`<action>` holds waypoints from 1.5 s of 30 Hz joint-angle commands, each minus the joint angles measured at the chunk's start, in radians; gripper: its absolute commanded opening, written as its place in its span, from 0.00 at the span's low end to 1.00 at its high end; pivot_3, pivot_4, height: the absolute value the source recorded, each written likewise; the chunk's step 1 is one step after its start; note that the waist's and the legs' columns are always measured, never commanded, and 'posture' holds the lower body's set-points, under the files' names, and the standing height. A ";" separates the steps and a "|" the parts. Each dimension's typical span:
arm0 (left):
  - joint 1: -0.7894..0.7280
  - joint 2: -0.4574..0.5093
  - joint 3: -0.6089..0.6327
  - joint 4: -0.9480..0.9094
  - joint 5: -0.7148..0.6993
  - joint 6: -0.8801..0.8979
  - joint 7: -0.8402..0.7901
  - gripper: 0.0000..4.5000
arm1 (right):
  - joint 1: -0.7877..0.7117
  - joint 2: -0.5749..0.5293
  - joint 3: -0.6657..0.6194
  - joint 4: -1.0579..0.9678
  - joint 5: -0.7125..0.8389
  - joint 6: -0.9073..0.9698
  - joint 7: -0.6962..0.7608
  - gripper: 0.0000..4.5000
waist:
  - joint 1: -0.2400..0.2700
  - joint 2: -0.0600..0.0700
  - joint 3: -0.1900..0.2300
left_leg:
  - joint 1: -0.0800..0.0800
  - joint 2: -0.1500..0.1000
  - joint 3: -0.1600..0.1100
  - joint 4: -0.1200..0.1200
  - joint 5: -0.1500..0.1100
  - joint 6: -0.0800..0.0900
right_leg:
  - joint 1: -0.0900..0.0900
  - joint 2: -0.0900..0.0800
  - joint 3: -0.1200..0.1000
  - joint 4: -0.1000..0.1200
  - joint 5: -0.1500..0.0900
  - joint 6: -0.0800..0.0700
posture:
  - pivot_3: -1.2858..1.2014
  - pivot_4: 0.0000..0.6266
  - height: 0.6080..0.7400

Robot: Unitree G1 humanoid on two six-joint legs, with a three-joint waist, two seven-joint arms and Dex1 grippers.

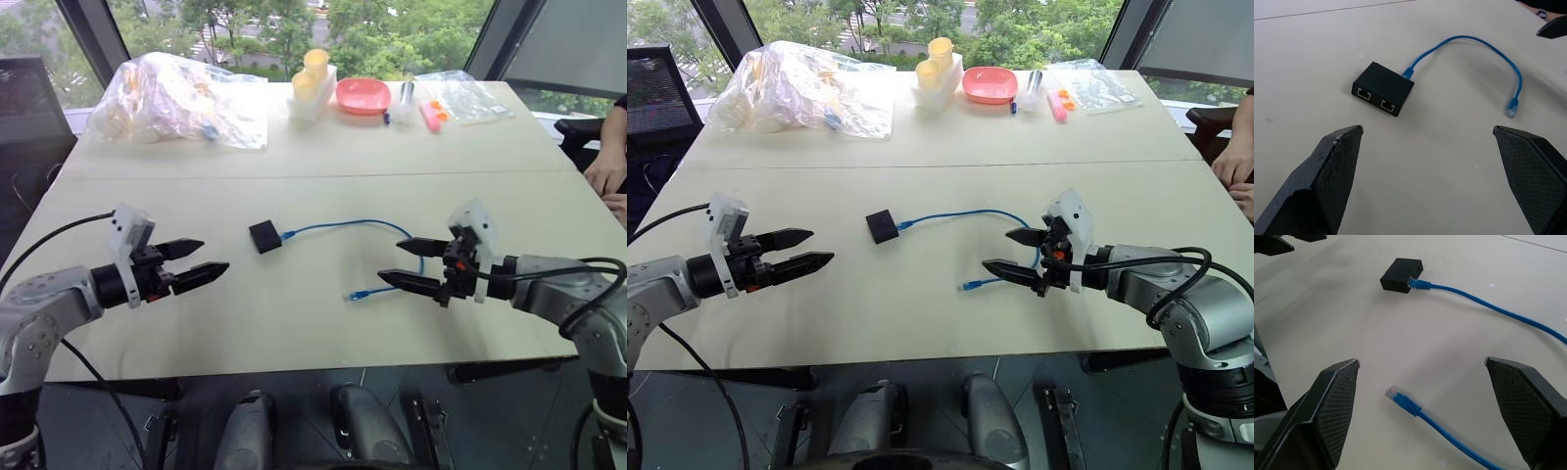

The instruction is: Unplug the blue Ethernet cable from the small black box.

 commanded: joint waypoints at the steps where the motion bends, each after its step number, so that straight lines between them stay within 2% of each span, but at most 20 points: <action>1: -0.017 0.011 0.003 0.001 0.011 -0.018 -0.013 0.99 | -0.011 0.005 -0.006 -0.027 -0.005 -0.024 0.000 0.96 | 0.000 0.000 0.000 | 0.000 0.000 0.000 0.000 0.000 0.000 | 0.000 0.000 0.000 0.000 0.000 0.000 | 0.52 0.24 1.00; 12: -0.073 0.034 -0.045 0.061 0.088 -0.058 -0.050 0.99 | -0.051 0.044 0.046 0.008 -0.053 -0.072 0.003 0.96 | -0.002 0.000 0.000 | 0.000 0.000 0.000 0.000 0.000 0.000 | 0.000 0.000 0.000 0.000 0.000 0.000 | 0.52 0.24 1.00; 17: -0.246 0.114 -0.168 0.290 0.234 -0.203 -0.210 0.99 | -0.264 0.170 0.259 0.204 -0.237 -0.204 0.027 0.96 | -0.004 0.000 0.000 | 0.001 0.000 0.001 0.001 0.000 0.000 | -0.001 0.003 0.000 0.001 0.002 -0.003 | 0.52 0.24 1.00; 22: -0.394 0.223 -0.268 0.426 0.285 -0.224 -0.442 0.99 | -0.536 0.356 0.483 0.683 -0.465 -0.445 0.173 0.96 | -0.008 0.000 0.000 | -0.002 0.001 0.002 0.000 0.000 0.000 | -0.005 0.003 0.000 0.001 0.003 -0.003 | 0.52 0.24 1.00; 26: -0.418 0.248 -0.269 0.457 0.298 -0.229 -0.500 0.99 | -0.728 0.500 0.536 1.120 -0.588 -0.653 0.264 0.96 | -0.011 0.000 0.000 | -0.005 0.000 0.003 -0.002 0.000 0.000 | -0.008 0.003 0.000 0.001 0.005 0.002 | 0.52 0.24 1.00; 31: -0.305 0.233 -0.190 0.362 0.268 -0.192 -0.450 0.99 | -0.899 0.642 0.526 1.551 -0.699 -0.843 0.285 0.96 | -0.016 0.000 0.000 | -0.007 0.001 0.002 -0.002 0.000 0.000 | -0.010 0.002 -0.001 0.002 0.004 0.003 | 0.52 0.24 1.00; 35: -0.183 0.214 -0.099 0.240 0.230 -0.140 -0.379 0.99 | -0.935 0.687 0.548 1.704 -0.800 -0.915 0.321 0.96 | -0.027 0.000 0.000 | -0.007 0.001 0.001 -0.002 0.000 0.000 | -0.009 0.000 -0.002 0.003 0.005 0.003 | 0.52 0.24 1.00; 39: -0.096 0.205 -0.004 0.162 0.198 -0.097 -0.319 1.00 | -0.934 0.702 0.551 1.742 -0.872 -0.968 0.368 0.53 | -0.029 0.000 0.000 | -0.001 0.001 0.000 -0.002 0.000 0.000 | -0.006 -0.002 -0.002 0.007 0.004 0.003 | 0.52 0.24 1.00; 43: -0.080 0.196 0.008 0.148 0.200 -0.097 -0.286 1.00 | -0.933 0.712 0.529 1.744 -0.906 -1.011 0.341 0.08 | -0.030 0.000 0.000 | 0.003 0.000 0.000 -0.002 0.000 0.000 | -0.005 -0.001 -0.002 0.013 0.004 0.002 | 0.52 0.24 1.00; 44: -0.089 0.193 -0.001 0.154 0.203 -0.101 -0.283 1.00 | -0.934 0.708 0.532 1.742 -0.922 -1.034 0.315 0.01 | -0.030 0.000 0.000 | 0.004 0.000 0.000 -0.002 0.000 -0.001 | -0.005 -0.001 -0.002 0.014 0.004 0.002 | 0.52 0.24 1.00; 45: -0.101 0.189 -0.010 0.163 0.207 -0.108 -0.280 1.00 | -0.935 0.703 0.535 1.739 -0.941 -1.059 0.284 0.01 | -0.030 0.000 0.000 | 0.005 0.000 0.000 -0.002 0.001 -0.001 | -0.003 0.000 -0.002 0.014 0.004 0.002 | 0.52 0.24 1.00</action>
